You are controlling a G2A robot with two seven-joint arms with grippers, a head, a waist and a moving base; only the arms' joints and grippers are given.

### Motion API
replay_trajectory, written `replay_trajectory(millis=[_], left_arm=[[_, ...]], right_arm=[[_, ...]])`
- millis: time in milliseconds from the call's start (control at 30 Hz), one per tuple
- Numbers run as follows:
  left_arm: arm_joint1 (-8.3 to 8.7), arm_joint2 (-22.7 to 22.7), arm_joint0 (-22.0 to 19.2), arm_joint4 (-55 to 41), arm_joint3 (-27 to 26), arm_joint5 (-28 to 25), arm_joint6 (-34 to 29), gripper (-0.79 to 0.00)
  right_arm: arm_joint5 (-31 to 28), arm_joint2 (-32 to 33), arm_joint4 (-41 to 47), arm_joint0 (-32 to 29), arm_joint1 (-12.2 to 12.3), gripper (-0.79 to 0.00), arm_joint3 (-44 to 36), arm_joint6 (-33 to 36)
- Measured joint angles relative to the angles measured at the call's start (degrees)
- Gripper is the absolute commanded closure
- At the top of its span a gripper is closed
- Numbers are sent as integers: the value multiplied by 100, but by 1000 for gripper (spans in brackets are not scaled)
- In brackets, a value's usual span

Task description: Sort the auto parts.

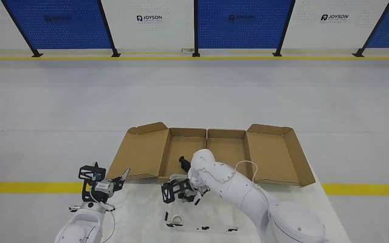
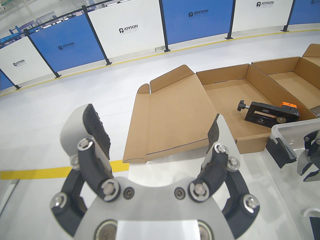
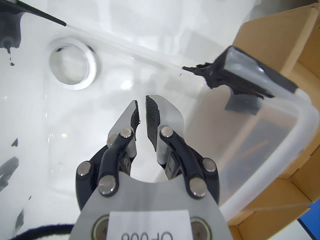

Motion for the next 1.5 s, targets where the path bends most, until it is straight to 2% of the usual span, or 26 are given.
replay_trajectory(millis=[100, 167, 267, 400, 1333, 1367, 1500], left_arm=[[0, 0, 0, 0, 0, 0, 0, -785], [0, 0, 0, 0, 0, 0, 0, -785], [0, 0, 0, 0, 0, 0, 0, -785], [0, 0, 0, 0, 0, 0, 0, -785], [0, 0, 0, 0, 0, 0, 0, -785], [0, 0, 0, 0, 0, 0, 0, -785], [0, 0, 0, 0, 0, 0, 0, -785]], right_arm=[[0, 0, -545, -36, 153, -55, -28, -723], [0, 0, -836, -58, 233, -160, -47, -1105], [17, 0, -1216, -82, 349, -225, -87, -1637], [201, 0, -1628, -144, 484, -240, -170, -2292], [202, 0, -1613, -145, 485, -240, -172, -2258], [202, 0, -1613, -145, 485, -785, -172, -2258], [197, 0, -1821, -241, 532, -785, -310, -2527]])
